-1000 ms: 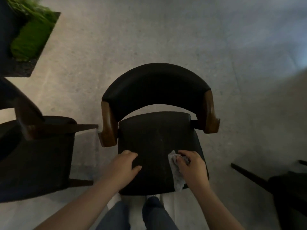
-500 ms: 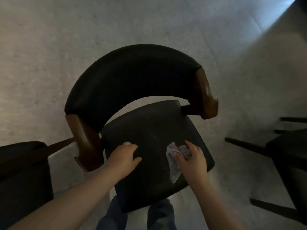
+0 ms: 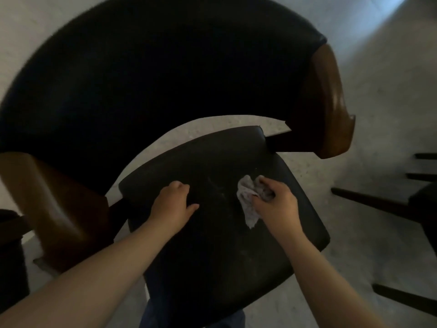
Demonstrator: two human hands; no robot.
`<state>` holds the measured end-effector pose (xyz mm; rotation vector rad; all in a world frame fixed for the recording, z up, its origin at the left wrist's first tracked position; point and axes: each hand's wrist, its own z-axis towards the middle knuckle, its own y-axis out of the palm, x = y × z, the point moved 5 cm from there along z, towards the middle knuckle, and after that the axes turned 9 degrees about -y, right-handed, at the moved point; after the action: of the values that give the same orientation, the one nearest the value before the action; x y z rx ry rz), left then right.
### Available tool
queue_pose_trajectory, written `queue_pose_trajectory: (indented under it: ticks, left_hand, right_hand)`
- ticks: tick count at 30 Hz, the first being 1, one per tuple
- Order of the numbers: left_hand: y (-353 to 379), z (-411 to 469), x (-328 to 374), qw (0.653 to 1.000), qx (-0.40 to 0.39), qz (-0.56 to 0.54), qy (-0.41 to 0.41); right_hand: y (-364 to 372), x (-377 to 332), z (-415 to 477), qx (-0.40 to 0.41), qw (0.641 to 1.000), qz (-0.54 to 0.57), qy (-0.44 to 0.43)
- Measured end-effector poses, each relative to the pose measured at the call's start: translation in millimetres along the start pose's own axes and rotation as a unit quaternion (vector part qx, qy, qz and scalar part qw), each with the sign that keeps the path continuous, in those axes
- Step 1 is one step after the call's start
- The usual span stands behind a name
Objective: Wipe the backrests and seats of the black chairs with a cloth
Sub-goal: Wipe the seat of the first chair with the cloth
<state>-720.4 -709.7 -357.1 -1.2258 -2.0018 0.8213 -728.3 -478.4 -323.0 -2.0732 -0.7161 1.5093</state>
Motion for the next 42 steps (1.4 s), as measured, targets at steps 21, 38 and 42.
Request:
queue_pose_trajectory:
  ticks: [21, 38, 42]
  left_hand:
    - [41.5, 66.2, 4.0, 0.997, 0.039, 0.058, 0.009]
    - [49.2, 70.9, -0.9, 0.996, 0.054, 0.072, 0.022]
    - [50.4, 71.3, -2.0, 0.995, 0.059, 0.075, 0.023]
  right_hand:
    - [58.1, 41.1, 150.2, -0.037, 0.976, -0.19, -0.105]
    - [70.3, 39.7, 216.8, -0.007, 0.972, -0.213, -0.099]
    - [66.0, 41.7, 205.6, 0.035, 0.97, -0.172, -0.167]
